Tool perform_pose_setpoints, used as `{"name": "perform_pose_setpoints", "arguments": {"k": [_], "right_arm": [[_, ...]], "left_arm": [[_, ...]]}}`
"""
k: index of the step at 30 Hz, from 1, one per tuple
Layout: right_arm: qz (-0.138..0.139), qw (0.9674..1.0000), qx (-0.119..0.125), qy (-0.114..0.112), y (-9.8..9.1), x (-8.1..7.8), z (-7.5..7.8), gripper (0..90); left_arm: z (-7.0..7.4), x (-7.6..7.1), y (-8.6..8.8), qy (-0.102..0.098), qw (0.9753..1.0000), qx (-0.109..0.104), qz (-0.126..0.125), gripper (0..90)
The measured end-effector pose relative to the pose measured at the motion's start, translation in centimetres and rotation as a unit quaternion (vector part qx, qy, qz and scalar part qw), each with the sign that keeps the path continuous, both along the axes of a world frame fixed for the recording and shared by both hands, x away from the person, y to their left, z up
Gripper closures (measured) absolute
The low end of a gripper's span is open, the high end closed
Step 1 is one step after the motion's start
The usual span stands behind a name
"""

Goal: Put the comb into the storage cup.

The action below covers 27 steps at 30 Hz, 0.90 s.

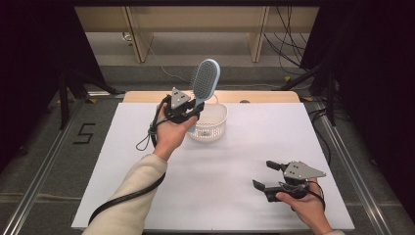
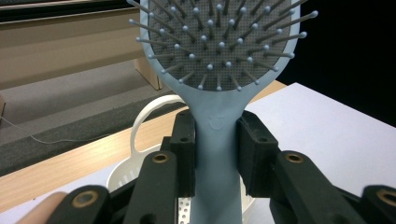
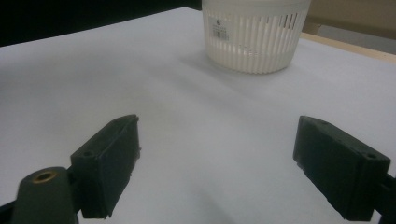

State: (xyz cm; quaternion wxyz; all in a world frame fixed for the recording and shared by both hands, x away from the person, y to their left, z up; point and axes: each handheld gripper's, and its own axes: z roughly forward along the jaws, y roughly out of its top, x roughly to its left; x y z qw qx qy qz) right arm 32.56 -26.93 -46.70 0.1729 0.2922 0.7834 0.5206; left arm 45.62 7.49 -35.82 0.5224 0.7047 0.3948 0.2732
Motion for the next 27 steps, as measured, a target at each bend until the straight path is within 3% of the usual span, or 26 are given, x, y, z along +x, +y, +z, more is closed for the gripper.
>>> {"name": "perform_pose_setpoints", "arguments": {"k": [27], "right_arm": [[0.0, 1.0, 0.0, 0.0, 0.0, 0.0, 0.0, 15.4]], "left_arm": [[0.21, 0.48, -0.35, -0.002, 1.0, 0.001, 0.0, 69.8]]}}
